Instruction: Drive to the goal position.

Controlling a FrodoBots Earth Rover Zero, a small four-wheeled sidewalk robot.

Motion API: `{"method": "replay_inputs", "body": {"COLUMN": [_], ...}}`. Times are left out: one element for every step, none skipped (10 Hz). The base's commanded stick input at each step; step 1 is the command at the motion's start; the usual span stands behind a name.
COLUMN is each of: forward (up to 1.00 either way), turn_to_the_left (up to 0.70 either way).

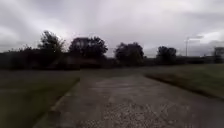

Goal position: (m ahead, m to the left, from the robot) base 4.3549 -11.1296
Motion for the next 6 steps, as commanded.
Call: {"method": "replay_inputs", "body": {"forward": [0.7, 0.7, 0.7, 0.7, 0.7, 0.7], "turn_to_the_left": [0.0, 0.0, 0.0, 0.0, 0.0, 0.0]}}
